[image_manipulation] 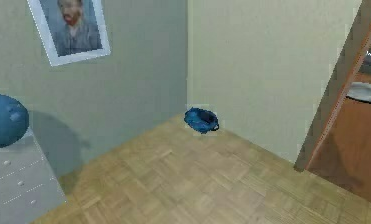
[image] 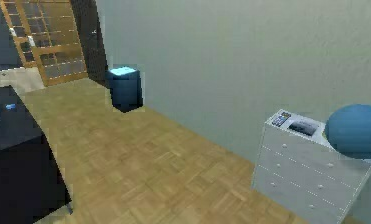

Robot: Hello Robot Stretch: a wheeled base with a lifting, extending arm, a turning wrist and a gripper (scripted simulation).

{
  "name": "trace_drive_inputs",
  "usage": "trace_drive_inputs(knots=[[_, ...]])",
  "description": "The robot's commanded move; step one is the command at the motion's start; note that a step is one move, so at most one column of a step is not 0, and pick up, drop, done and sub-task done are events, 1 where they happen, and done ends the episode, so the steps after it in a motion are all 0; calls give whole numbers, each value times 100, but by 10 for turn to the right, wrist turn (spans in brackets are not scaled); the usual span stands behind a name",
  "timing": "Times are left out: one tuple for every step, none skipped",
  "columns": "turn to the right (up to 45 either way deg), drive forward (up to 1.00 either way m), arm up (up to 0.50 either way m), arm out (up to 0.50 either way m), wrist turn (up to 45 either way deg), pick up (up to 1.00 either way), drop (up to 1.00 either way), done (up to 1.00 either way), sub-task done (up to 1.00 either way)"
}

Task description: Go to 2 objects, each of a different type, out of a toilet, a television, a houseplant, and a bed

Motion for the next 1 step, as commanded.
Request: trace_drive_inputs(knots=[[420, 0, 0, 0, 0, 0, 0, 0, 0]])
